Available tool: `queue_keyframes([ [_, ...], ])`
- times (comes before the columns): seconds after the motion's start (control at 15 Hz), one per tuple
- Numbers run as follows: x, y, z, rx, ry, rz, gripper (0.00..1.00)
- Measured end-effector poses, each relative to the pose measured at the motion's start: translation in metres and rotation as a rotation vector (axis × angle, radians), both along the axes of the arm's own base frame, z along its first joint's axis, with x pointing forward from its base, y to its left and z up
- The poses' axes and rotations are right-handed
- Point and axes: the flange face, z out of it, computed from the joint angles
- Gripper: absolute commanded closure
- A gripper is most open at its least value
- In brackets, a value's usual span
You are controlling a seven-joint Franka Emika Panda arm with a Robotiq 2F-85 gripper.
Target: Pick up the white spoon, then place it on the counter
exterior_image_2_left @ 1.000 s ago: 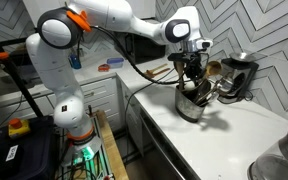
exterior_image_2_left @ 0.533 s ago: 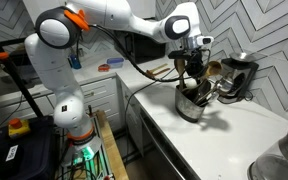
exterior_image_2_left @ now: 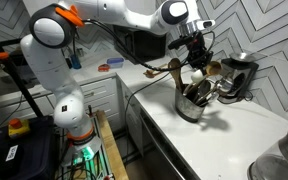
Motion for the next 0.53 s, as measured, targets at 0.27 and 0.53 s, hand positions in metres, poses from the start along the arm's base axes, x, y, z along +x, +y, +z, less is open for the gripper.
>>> queue_keyframes([
  [0.27, -0.008, 0.000, 0.026, -0.067, 0.009, 0.007, 0.98],
  [0.53, -0.014, 0.000, 0.046, -0.101, 0.018, 0.017, 0.98],
])
